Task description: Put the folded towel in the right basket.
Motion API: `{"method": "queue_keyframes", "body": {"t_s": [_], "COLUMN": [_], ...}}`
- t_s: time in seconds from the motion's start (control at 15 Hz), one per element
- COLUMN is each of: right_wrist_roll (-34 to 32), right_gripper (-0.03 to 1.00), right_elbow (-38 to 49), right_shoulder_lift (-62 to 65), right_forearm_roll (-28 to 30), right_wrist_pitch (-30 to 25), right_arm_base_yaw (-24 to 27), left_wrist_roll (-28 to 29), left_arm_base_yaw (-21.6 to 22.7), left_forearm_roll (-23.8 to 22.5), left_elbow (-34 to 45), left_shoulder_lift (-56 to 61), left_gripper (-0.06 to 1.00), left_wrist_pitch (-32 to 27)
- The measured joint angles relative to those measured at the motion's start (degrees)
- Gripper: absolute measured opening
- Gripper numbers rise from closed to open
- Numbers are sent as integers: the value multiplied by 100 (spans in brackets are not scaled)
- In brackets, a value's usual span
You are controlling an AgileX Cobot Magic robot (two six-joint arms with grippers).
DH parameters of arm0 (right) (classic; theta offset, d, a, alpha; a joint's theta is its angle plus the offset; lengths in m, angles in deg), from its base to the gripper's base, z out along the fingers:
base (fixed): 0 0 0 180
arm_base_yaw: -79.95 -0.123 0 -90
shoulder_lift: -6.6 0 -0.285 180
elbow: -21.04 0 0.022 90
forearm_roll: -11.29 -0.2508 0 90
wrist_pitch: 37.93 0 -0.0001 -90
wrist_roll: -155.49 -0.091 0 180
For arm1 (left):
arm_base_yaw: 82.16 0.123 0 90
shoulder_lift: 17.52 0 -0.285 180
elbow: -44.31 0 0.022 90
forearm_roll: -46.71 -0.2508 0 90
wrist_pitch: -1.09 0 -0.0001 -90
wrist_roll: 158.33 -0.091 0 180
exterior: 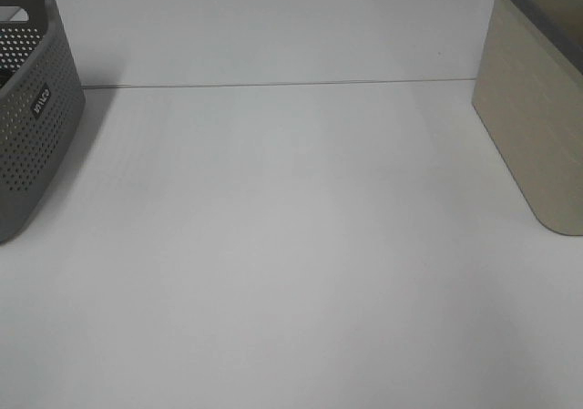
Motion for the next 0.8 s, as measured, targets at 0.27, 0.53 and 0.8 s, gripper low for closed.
{"method": "queue_keyframes", "body": {"t_s": [0.27, 0.53, 0.8], "right_wrist_roll": [-120, -309, -327], "right_gripper": [29, 65, 68], "right_elbow": [286, 292, 292], "right_shoulder_lift": [-201, -212, -69], "right_forearm_roll": [109, -80, -252], "right_wrist_pitch": [0, 6, 11], "right_arm_base_yaw": [0, 0, -567], "left_wrist_roll": [0, 0, 0], "left_arm_base_yaw": [0, 0, 0], "left_forearm_roll": [0, 0, 0], "left_elbow": [0, 0, 0], "left_shoulder_lift": [0, 0, 0], "left_gripper": [97, 97, 97], "left_wrist_pitch": [0, 0, 0]}}
